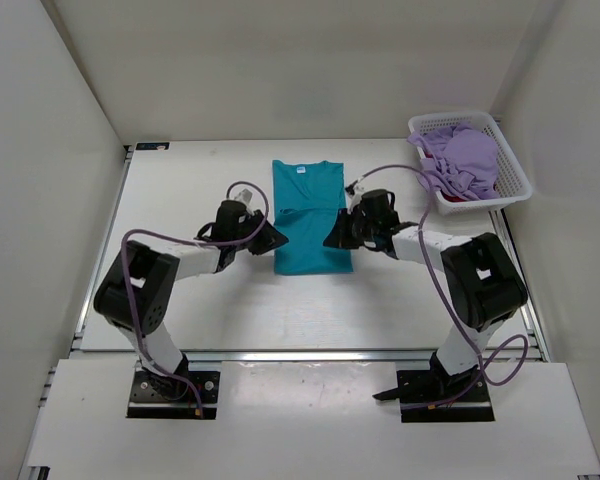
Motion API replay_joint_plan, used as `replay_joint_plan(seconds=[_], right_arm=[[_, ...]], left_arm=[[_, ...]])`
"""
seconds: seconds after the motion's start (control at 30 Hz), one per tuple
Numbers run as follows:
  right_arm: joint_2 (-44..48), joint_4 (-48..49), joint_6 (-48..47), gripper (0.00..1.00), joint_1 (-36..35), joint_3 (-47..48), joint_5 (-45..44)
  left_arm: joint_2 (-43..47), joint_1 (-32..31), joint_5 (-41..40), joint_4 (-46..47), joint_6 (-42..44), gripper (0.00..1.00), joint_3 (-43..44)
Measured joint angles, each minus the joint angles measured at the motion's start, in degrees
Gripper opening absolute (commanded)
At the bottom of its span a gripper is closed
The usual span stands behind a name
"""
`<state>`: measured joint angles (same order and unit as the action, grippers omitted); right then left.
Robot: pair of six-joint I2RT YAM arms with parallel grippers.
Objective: Fold and stack the t-shirts
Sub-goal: Fold the folded rectangular tshirt in 1/3 of the way
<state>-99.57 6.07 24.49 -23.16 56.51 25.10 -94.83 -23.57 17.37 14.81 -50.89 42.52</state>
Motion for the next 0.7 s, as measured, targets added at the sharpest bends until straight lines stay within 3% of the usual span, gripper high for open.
replay_joint_plan(seconds=[0.23, 0.37, 0.7], right_arm=[[2.2, 2.3, 2.6, 0.0, 0.2, -10.9, 1.5], [2.9, 4.8, 3.4, 0.0, 0.4, -13.7, 1.6], [3.0, 9.2, 5.3, 0.0, 0.9, -17.5, 2.4]], left_arm=[[-12.5, 1.0, 2.8, 3.3, -1.5, 0.22, 13.7], [-18.8, 3.8, 3.4, 4.3, -2.5, 0.22, 16.8], [-24.2, 9.9, 6.8, 9.4, -7.2, 0.35, 18.9]])
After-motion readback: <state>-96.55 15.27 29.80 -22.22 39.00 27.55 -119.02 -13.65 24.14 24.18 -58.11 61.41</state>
